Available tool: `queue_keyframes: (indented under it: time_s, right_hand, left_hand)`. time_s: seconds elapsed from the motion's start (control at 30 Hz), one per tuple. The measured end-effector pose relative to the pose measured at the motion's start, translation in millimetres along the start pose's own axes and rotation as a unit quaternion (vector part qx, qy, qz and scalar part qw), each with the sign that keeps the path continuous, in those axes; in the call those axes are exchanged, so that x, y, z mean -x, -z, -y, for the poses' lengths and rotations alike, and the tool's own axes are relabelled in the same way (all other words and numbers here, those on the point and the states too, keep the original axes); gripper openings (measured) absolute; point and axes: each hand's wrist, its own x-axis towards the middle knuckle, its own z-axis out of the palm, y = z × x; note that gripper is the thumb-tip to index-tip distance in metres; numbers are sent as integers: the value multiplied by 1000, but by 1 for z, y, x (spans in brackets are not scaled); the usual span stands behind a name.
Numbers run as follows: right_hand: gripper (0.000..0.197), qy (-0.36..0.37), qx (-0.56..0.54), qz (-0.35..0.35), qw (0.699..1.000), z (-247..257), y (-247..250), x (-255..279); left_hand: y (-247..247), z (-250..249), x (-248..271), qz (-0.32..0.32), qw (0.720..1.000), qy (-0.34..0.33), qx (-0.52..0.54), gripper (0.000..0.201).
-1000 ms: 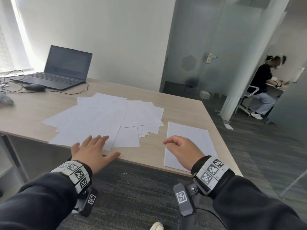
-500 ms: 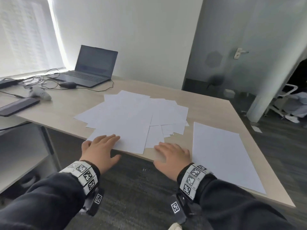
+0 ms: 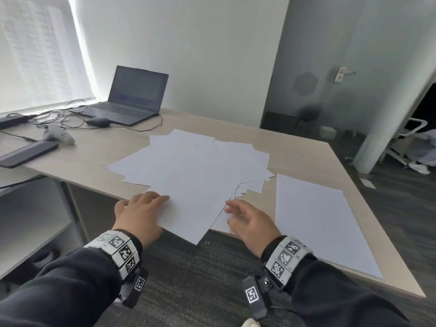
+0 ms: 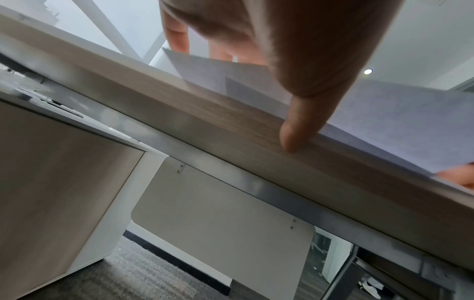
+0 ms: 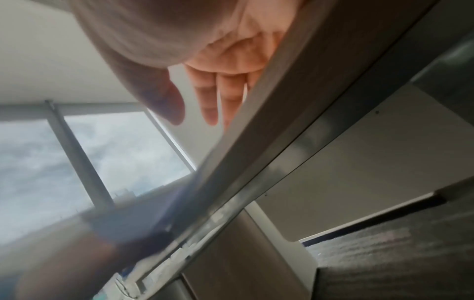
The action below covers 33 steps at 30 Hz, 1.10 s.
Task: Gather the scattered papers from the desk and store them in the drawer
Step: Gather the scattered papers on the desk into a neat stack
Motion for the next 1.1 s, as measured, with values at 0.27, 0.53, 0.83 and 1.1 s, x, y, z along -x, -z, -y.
queue_keyframes:
  time_s: [0.27,0.53,0.83,1.1]
  right_hand:
    - [29,-10,-93,-48,994,-6,7,0]
    - [12,-82,-187,-162,965,1,13,-4]
    - [34,-129,-139,-85,978,17,4,-29]
    - [50,-111,120,-60,985,30,13,-64]
  left_hand:
    - [5,2,0,-76,993,-70,60,8]
    - [3,12,9,-136,978,-56,150,9]
    - [10,51,17,-208,958,32,194,26]
    - [27,71,22,-233,951,59,195,31]
